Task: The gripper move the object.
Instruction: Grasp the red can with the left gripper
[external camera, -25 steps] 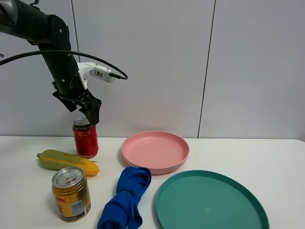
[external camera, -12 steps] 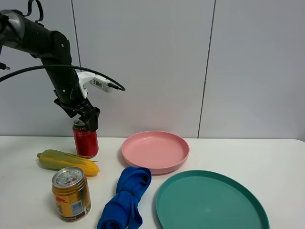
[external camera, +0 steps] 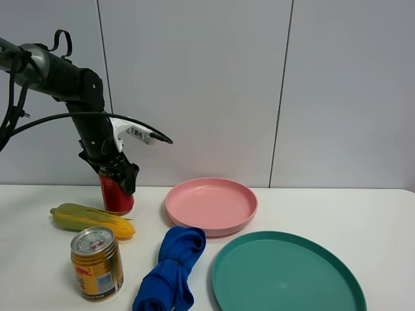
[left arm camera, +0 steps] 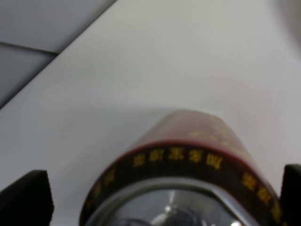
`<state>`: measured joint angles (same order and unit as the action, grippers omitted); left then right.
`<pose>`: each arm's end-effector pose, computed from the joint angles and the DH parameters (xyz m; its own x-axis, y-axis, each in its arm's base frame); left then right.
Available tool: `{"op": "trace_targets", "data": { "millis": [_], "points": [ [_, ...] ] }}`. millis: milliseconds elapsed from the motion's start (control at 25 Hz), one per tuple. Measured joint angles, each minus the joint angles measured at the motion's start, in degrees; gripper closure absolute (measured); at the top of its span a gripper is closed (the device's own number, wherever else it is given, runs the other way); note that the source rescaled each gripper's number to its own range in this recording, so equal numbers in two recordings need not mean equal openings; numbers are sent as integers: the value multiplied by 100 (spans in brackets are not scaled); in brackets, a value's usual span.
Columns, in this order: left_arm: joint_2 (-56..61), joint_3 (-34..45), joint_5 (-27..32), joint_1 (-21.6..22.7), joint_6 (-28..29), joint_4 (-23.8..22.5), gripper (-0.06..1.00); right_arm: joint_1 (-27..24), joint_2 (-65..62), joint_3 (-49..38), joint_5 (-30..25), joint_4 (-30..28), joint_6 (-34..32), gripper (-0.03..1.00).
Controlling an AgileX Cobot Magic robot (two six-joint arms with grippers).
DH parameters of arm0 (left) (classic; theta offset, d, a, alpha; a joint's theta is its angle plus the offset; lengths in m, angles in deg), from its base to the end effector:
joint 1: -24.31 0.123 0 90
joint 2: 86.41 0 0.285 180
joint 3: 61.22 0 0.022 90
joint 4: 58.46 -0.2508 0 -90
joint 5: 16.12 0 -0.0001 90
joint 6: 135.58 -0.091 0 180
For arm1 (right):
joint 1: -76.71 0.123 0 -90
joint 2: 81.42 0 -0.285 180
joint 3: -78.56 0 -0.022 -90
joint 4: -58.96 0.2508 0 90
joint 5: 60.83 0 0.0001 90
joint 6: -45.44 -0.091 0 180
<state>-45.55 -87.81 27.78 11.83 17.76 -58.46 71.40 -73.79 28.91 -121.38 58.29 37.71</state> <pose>0.4803 -0.1063 0.1501 -0.7029 0.6151 -0.3571 0.5947 0.7837 0.1793 -0.0030 -0.0007 0.2723 -0.4479 0.1710 -0.8776 0.1605 0.9810 0.1092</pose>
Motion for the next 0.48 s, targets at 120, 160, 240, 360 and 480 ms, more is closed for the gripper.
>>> {"op": "trace_targets", "data": {
  "millis": [120,160,240,360,480],
  "points": [
    [-46,0,-57,0,0,0,-6,0,0,0,0,0,0,-3],
    [-53,0,-98,0,0,0,-6,0,0,0,0,0,0,-3],
    [-53,0,-169,0,0,0,-6,0,0,0,0,0,0,-3],
    [-58,0,-205,0,0,0,-6,0,0,0,0,0,0,-3],
    [-71,0,-205,0,0,0,1,0,0,0,0,0,0,-3]
  ]
}}
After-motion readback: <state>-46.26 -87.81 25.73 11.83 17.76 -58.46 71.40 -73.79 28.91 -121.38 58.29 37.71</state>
